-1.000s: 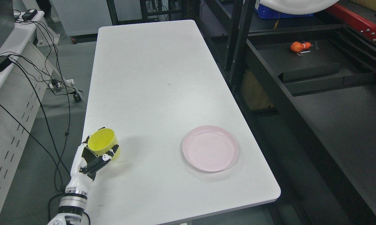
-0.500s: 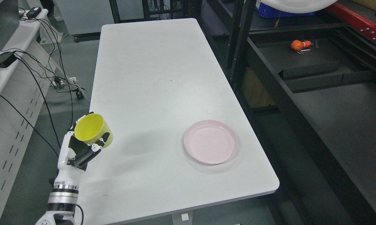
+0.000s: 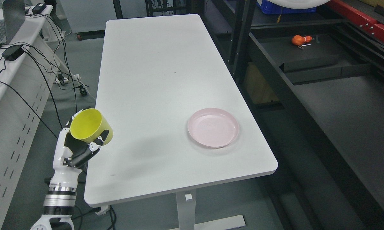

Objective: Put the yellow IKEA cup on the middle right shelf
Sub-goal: 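Lift the yellow cup off the table with the left hand, then turn toward the shelving unit holding the cup in the left hand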

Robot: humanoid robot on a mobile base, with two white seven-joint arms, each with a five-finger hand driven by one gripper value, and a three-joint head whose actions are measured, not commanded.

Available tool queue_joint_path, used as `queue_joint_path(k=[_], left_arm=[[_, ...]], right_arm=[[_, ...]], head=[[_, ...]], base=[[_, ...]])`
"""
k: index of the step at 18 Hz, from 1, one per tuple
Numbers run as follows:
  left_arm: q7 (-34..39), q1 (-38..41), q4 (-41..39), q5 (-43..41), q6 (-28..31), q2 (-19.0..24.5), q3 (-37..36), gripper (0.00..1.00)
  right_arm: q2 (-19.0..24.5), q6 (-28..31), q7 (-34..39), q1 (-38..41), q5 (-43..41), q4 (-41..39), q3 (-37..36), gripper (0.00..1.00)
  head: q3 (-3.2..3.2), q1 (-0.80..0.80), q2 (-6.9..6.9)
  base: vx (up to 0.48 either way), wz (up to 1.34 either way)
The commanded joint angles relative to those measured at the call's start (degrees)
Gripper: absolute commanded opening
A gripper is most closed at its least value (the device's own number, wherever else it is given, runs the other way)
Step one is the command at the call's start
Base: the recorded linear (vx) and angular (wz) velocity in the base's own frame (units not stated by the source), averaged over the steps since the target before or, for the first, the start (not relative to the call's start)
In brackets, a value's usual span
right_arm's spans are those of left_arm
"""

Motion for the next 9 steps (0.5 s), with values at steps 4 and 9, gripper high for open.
queue_joint_path(k=[4,9], left_arm=[[0.2,0.1,-1.9,0.0,0.1,1.0,0.0,0.03],[0.2,0.1,-1.9,0.0,0.1,1.0,-0.9,0.03]], right_arm=[[-1.0,0.0,0.0,0.8,-1.4,0.0,1.0,0.99],[-1.0,0.0,0.0,0.8,-1.4,0.0,1.0,1.00]], head=[[0.00,0.00,0.00],[0.00,0.00,0.00]], base=[[-0.208,0.01],[-0.245,-0.20]])
